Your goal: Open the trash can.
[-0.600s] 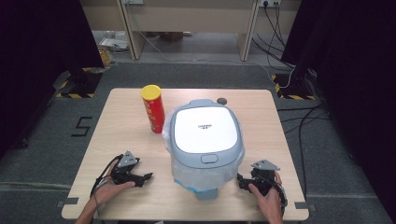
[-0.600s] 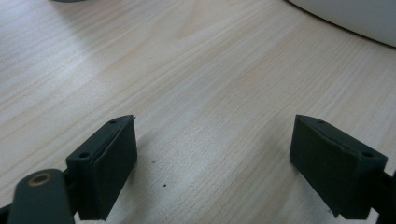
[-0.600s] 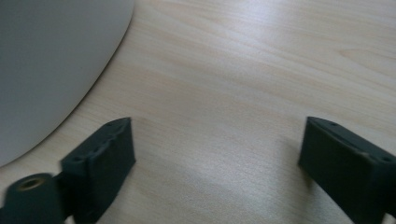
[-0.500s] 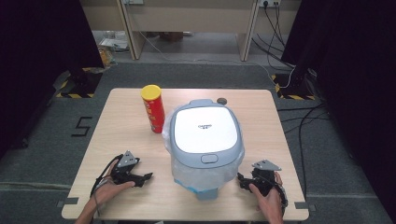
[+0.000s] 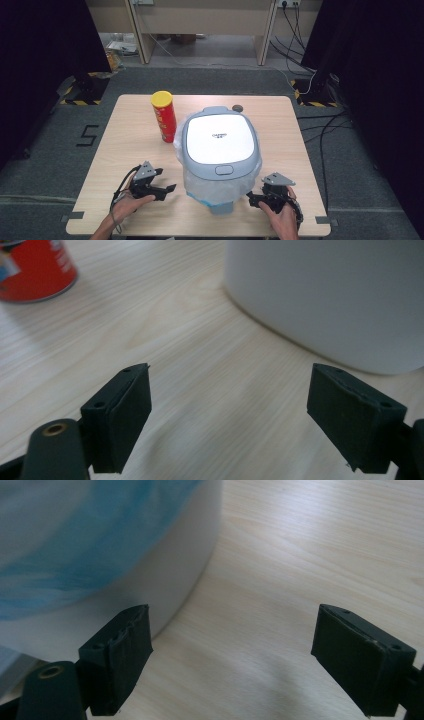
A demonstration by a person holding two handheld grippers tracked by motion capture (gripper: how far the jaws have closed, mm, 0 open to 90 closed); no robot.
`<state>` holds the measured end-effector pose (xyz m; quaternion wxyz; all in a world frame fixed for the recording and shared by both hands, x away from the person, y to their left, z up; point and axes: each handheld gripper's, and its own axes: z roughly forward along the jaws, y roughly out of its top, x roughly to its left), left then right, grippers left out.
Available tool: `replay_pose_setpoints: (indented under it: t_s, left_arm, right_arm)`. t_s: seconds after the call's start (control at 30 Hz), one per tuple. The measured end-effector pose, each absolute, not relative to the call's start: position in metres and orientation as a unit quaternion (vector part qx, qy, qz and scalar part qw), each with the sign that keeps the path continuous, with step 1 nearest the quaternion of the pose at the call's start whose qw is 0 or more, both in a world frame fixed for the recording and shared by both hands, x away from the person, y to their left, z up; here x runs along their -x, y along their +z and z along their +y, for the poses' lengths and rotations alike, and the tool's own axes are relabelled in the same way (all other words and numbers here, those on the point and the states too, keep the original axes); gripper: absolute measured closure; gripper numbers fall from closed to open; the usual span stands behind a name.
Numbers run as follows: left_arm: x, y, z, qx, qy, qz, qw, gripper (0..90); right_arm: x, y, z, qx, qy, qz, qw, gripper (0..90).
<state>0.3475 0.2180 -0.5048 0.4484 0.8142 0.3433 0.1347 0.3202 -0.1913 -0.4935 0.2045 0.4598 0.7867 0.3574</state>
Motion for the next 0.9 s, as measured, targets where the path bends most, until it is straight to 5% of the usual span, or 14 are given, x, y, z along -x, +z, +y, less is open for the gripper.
replay_pose_setpoints:
  t_s: [0.53, 0.9]
  left_arm:
    - [-0.324, -0.489, 0.170, -0.817, 0.097, 0.295, 0.486, 19.1]
    - [-0.331, -0.489, 0.169, -0.806, 0.124, 0.313, 0.488, 15.4]
  right_arm:
    - [-0.298, -0.482, -0.182, -0.424, 0.361, 0.806, 0.200, 20.0]
    - [-0.302, -0.487, -0.178, -0.426, 0.376, 0.794, 0.217, 19.7]
